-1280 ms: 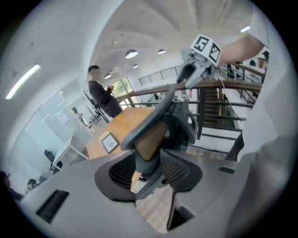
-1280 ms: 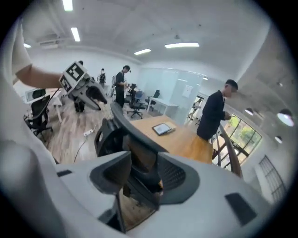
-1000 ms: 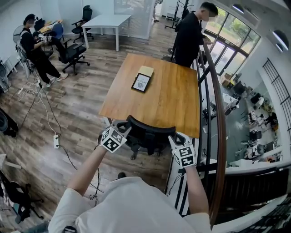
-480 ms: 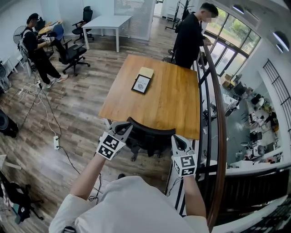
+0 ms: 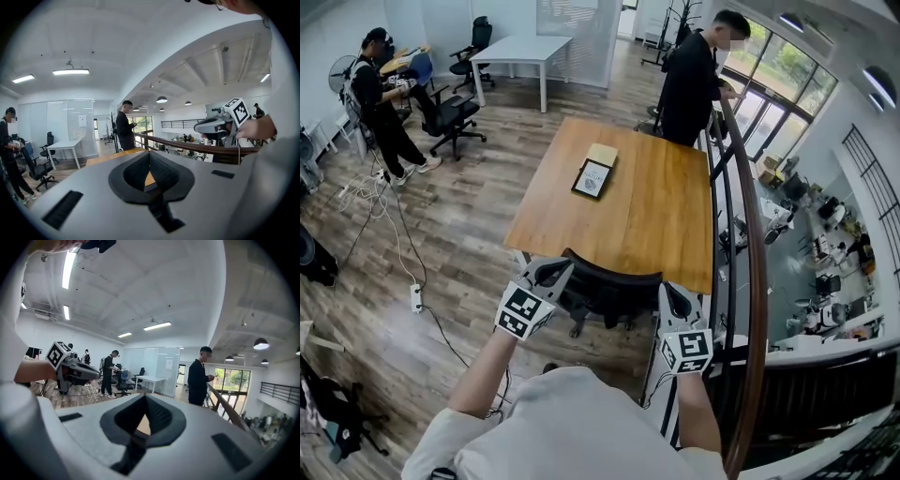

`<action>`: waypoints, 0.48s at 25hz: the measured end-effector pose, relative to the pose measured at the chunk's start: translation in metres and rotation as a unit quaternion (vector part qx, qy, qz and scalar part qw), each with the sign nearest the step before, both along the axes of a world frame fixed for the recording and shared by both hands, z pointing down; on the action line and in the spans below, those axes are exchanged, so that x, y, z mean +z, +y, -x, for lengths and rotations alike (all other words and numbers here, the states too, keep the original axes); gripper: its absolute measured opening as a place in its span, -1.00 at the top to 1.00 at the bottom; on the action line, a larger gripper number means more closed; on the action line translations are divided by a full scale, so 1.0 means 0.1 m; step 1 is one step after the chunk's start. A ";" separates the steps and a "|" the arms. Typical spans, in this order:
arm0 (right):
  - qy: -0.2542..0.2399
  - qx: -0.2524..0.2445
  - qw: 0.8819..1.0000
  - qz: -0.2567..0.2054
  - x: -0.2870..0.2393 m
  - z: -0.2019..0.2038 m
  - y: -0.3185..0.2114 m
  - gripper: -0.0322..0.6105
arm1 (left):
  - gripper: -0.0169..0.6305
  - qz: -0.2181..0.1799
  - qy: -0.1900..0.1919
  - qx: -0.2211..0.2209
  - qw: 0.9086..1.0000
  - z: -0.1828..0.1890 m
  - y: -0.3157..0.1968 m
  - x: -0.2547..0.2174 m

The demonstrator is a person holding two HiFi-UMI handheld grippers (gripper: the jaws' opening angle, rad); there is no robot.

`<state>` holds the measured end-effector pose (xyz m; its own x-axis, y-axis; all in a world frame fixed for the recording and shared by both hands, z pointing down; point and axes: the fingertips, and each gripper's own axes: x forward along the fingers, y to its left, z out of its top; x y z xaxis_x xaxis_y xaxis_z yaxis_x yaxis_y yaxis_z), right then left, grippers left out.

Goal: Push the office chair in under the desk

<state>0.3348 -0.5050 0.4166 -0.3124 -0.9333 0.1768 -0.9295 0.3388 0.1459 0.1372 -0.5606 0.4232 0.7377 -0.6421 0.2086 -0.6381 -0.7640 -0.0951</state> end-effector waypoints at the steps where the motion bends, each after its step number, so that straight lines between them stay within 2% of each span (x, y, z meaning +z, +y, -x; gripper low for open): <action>1: -0.002 0.000 1.000 -0.002 -0.02 -0.01 0.00 0.89 | 0.97 0.000 0.005 -0.003 1.000 0.01 -0.01 -0.02; 12: -0.011 0.001 1.000 -0.003 -0.03 0.00 -0.09 0.89 | 0.97 0.008 0.018 -0.011 1.000 0.08 -0.10 0.03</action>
<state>0.3349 -0.5143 0.4135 -0.3150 -0.9347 0.1646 -0.9330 0.3367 0.1268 0.1292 -0.5709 0.4259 0.7311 -0.6545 0.1927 -0.6571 -0.7515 -0.0592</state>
